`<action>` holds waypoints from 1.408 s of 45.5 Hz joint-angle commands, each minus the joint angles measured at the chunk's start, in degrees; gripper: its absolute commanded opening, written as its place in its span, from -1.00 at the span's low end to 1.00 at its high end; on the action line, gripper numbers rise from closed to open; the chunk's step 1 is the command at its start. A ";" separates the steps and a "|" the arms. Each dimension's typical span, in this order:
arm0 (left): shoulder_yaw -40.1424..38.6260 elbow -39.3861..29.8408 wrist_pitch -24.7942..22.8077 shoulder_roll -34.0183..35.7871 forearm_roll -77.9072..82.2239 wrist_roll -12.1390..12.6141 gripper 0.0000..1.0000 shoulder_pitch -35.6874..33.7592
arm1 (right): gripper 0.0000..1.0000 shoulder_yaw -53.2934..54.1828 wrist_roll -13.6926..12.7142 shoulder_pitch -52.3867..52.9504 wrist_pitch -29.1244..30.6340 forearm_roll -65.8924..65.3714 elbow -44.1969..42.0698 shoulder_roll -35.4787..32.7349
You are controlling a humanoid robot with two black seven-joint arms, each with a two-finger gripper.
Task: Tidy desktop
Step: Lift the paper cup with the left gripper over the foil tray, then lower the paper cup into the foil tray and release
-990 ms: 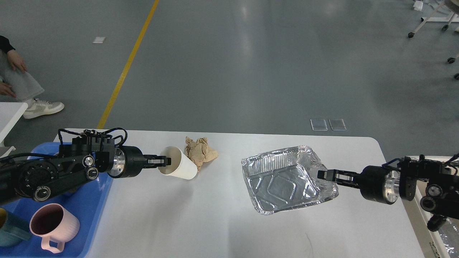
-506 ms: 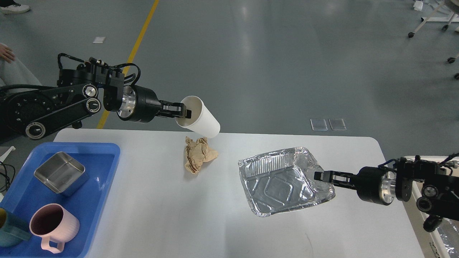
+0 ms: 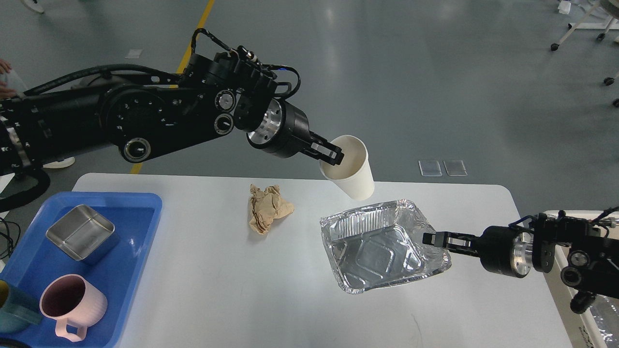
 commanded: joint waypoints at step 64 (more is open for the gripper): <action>3.83 14.43 2.34 -18.87 -0.74 1.14 0.02 3.58 | -1.00 0.00 0.13 2.54 1.23 -1.94 3.52 -1.34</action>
